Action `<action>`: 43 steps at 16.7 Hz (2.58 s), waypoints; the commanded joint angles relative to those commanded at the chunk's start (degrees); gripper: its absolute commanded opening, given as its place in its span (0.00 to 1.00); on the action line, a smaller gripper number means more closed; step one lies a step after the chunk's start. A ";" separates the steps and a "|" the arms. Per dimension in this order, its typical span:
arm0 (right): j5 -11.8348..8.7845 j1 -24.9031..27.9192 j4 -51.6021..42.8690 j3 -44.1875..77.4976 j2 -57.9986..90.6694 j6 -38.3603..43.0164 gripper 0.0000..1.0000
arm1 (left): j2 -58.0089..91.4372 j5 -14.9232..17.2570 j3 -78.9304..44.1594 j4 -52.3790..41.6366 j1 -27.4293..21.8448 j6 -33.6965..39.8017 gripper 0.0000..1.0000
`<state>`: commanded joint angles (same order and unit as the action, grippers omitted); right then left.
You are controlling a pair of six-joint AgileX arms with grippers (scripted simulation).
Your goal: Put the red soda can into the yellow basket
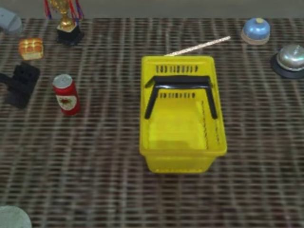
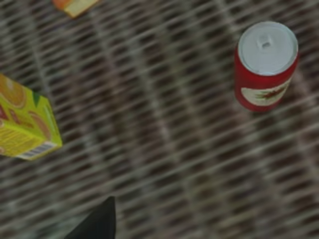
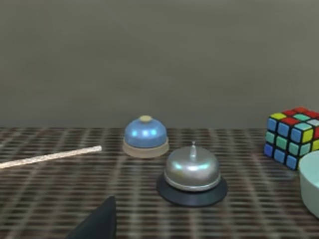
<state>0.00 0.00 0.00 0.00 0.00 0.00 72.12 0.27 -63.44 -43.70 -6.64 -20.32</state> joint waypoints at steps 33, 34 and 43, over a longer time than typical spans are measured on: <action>0.00 0.00 0.00 0.00 0.00 0.00 1.00 | 59.23 -0.05 -43.03 -21.37 -4.67 -15.59 0.85; 0.00 0.00 0.00 0.00 0.00 0.00 1.00 | 59.23 -0.05 -43.03 -21.37 -4.67 -15.59 0.77; 0.00 0.00 0.00 0.00 0.00 0.00 1.00 | 59.23 -0.05 -43.03 -21.37 -4.67 -15.59 0.10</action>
<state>0.00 0.00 0.00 0.00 0.00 0.00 131.35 0.22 -106.47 -65.07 -11.30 -35.91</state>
